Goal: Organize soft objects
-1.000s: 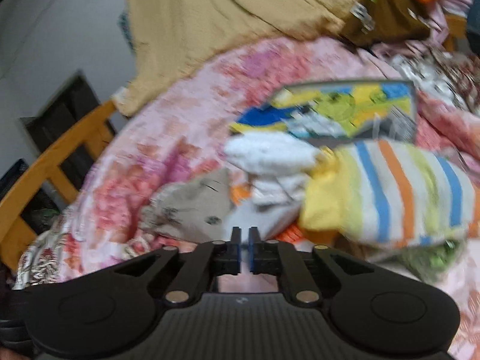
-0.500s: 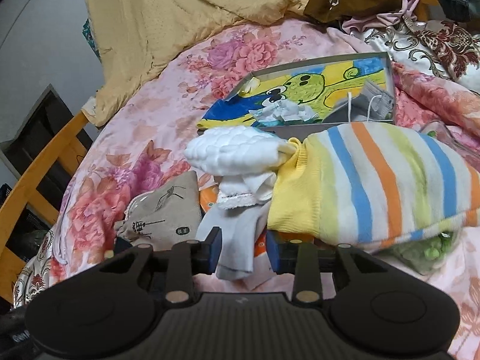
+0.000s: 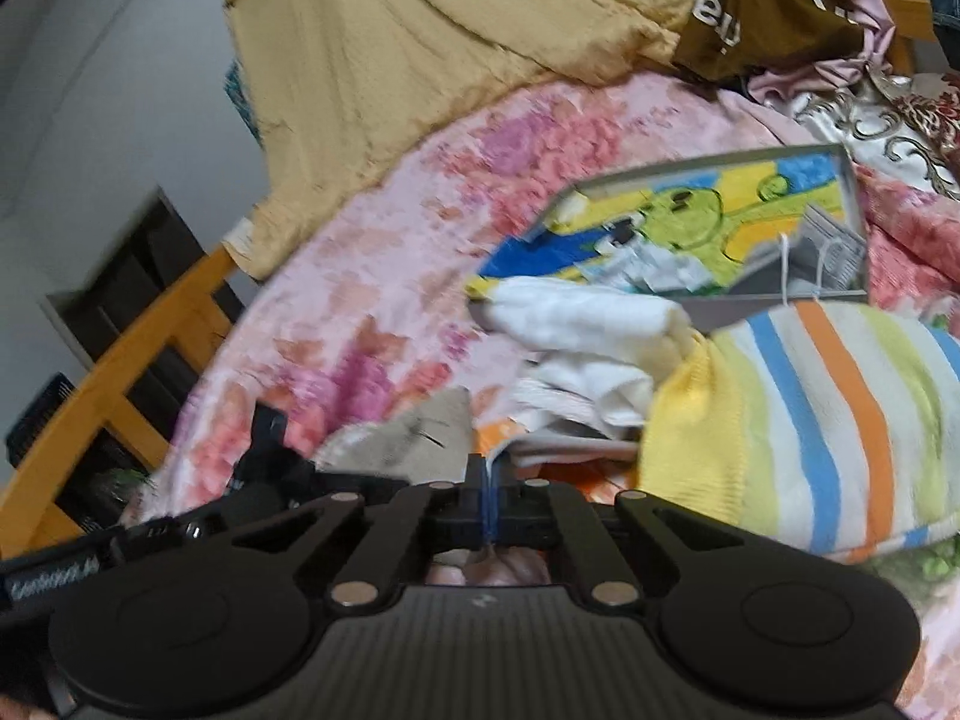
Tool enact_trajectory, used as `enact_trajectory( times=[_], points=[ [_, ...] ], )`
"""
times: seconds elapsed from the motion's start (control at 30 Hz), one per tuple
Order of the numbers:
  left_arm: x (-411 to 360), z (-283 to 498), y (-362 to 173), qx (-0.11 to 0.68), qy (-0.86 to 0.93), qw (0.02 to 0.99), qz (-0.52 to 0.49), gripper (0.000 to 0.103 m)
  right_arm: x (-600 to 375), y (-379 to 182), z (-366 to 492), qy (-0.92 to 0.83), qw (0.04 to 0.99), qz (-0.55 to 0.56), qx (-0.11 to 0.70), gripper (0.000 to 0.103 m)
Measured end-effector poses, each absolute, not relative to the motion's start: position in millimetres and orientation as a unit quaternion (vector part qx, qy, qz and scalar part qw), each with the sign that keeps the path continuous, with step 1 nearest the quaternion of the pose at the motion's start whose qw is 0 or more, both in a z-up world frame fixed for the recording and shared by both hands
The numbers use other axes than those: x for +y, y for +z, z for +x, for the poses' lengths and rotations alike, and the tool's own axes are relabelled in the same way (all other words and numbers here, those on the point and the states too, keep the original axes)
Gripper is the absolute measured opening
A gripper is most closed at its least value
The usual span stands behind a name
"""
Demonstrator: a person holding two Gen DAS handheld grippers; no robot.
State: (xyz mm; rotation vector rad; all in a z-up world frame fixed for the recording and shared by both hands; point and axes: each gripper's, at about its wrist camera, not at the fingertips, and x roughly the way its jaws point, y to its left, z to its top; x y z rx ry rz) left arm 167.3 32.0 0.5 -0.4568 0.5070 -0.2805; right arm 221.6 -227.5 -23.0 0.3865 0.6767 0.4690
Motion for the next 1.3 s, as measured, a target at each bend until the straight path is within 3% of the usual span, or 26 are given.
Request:
enact_trajectory(
  times=[0.47, 0.83, 1.07, 1.3],
  points=[
    [11, 214, 63, 0.210, -0.143, 0.945, -0.207, 0.002, -263, 36, 223, 0.271, 0.911, 0.230, 0.210, 0.001],
    [-47, 300, 95, 0.201, -0.164, 0.947, -0.191, 0.002, -315, 65, 310, 0.240, 0.922, 0.268, 0.141, 0.001],
    [-94, 368, 82, 0.219, -0.164, 0.947, -0.166, 0.002, -355, 50, 367, 0.214, 0.909, 0.315, 0.168, 0.001],
    [-134, 419, 46, 0.259, -0.159, 0.935, -0.184, 0.002, -389, 4, 409, 0.204, 0.862, 0.385, 0.260, 0.001]
  ],
)
